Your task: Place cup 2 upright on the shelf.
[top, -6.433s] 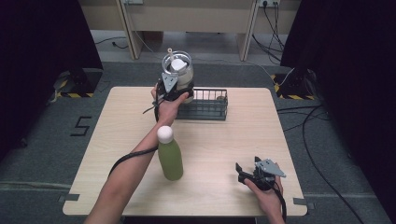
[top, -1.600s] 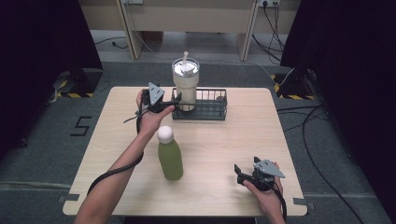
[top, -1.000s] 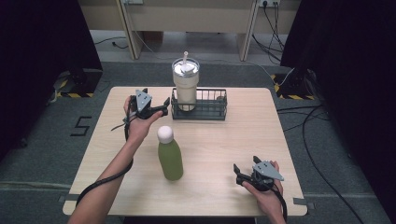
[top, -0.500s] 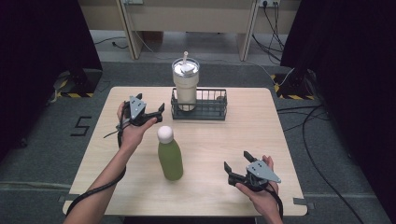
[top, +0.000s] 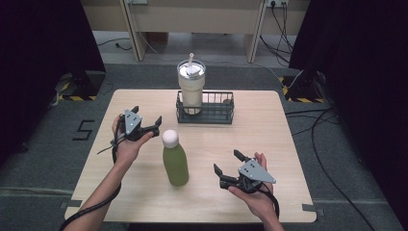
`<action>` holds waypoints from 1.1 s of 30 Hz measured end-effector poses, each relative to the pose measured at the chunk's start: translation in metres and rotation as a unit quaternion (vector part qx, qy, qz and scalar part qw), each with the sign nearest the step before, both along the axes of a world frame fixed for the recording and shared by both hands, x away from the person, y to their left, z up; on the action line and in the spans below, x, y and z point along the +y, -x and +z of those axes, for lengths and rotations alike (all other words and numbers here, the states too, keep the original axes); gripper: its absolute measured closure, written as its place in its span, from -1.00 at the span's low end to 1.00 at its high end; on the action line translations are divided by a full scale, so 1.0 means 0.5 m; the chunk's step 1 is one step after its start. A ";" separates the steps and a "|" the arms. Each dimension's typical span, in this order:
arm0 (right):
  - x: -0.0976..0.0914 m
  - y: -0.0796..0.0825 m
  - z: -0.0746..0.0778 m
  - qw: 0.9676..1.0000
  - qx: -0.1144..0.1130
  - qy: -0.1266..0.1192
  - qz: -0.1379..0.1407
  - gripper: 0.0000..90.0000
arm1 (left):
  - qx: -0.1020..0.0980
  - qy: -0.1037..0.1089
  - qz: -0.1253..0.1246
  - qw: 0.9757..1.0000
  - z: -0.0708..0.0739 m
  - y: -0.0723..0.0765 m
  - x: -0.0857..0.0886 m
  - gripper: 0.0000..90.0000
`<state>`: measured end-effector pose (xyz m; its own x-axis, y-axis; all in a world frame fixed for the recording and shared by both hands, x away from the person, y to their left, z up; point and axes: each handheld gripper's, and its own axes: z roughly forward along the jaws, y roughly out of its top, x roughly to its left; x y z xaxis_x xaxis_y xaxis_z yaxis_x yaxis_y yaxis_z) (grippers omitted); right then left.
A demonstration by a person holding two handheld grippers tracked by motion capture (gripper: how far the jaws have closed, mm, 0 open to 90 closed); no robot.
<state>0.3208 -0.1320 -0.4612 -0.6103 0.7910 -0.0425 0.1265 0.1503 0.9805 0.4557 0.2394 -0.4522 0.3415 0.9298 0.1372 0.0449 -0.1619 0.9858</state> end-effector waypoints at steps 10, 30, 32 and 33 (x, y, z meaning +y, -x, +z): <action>0.059 -0.003 0.011 0.999 -0.001 -0.003 0.042 -0.64 | 0.000 -0.004 0.004 1.000 -0.017 0.035 0.027 -0.89; 0.163 -0.013 0.013 0.993 0.009 0.000 0.119 -0.66 | 0.010 -0.003 0.016 1.000 -0.049 0.062 0.051 -0.89; 0.172 -0.014 0.012 0.992 0.008 0.001 0.125 -0.66 | 0.011 -0.003 0.017 1.000 -0.050 0.061 0.052 -0.89; 0.172 -0.014 0.012 0.992 0.008 0.001 0.125 -0.66 | 0.011 -0.003 0.017 1.000 -0.051 0.061 0.052 -0.89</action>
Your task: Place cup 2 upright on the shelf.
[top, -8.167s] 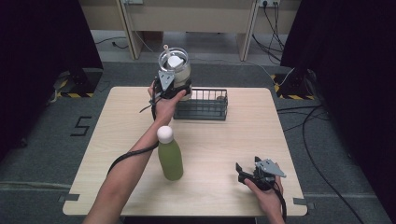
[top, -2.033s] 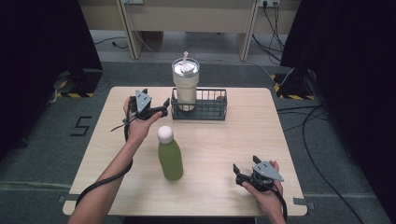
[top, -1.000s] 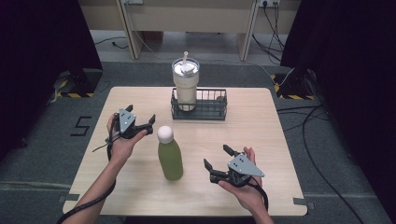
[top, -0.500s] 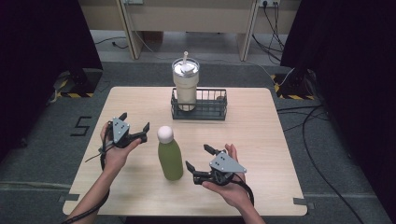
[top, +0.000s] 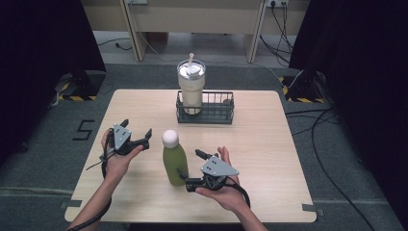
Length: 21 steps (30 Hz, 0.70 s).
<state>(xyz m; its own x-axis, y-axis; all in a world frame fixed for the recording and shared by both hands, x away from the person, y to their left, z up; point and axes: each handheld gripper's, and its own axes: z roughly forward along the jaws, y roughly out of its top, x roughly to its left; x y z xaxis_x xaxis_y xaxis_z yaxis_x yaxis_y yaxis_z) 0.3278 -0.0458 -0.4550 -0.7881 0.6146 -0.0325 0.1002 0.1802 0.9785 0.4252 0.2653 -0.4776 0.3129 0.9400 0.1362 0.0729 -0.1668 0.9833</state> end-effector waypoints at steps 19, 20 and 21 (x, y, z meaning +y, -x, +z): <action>0.054 -0.016 -0.006 1.000 0.005 0.002 0.012 -0.83 | 0.002 -0.003 0.000 1.000 -0.004 -0.001 0.000 -0.88; 0.057 -0.017 -0.007 1.000 0.006 0.002 0.013 -0.82 | 0.003 -0.003 -0.001 1.000 -0.005 -0.001 0.000 -0.88; 0.059 -0.017 -0.008 1.000 0.008 0.002 0.012 -0.81 | 0.003 -0.003 -0.001 1.000 -0.005 -0.001 0.000 -0.88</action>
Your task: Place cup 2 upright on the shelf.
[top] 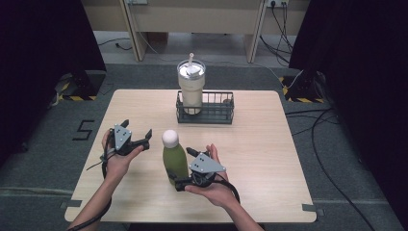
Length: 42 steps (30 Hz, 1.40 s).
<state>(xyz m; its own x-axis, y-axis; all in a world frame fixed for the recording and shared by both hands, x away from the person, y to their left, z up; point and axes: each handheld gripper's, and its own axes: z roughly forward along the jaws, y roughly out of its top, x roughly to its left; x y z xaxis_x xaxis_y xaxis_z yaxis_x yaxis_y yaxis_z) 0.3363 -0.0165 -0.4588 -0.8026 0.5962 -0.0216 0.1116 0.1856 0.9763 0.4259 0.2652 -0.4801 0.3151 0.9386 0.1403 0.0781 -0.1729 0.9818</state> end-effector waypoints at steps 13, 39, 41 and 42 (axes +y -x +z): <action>0.021 -0.014 -0.004 1.000 0.003 0.004 0.001 -0.63 | 0.001 -0.001 0.001 1.000 -0.003 0.001 -0.001 -0.88; 0.020 -0.017 0.000 1.000 0.002 0.020 -0.008 -0.53 | 0.003 0.000 -0.002 1.000 -0.008 0.002 0.002 -0.84; 0.017 -0.018 0.002 1.000 0.003 0.021 -0.011 -0.53 | 0.003 0.001 -0.002 1.000 -0.008 0.002 0.003 -0.84; 0.015 -0.019 0.003 1.000 0.003 0.020 -0.013 -0.53 | 0.003 0.001 -0.002 1.000 -0.008 0.002 0.002 -0.84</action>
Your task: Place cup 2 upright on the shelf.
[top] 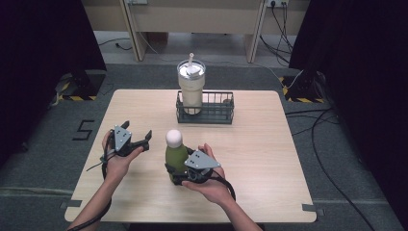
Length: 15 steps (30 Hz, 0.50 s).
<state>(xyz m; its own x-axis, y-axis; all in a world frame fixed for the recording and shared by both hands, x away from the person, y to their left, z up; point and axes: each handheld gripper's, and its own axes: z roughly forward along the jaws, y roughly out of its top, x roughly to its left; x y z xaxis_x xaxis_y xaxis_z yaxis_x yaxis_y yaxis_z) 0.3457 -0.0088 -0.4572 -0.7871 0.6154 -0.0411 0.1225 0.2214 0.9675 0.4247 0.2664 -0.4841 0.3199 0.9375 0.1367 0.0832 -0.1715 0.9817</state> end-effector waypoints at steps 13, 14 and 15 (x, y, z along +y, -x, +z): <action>-0.033 -0.013 0.025 0.999 -0.007 -0.013 -0.029 -0.53 | 0.001 -0.001 -0.001 1.000 -0.002 0.001 -0.001 -0.83; -0.035 -0.014 0.026 0.999 -0.005 -0.015 -0.032 -0.53 | 0.001 0.000 -0.001 1.000 -0.002 0.002 -0.002 -0.83; -0.038 -0.016 0.027 0.999 -0.006 -0.014 -0.034 -0.53 | 0.001 0.000 -0.002 1.000 -0.002 0.002 -0.002 -0.83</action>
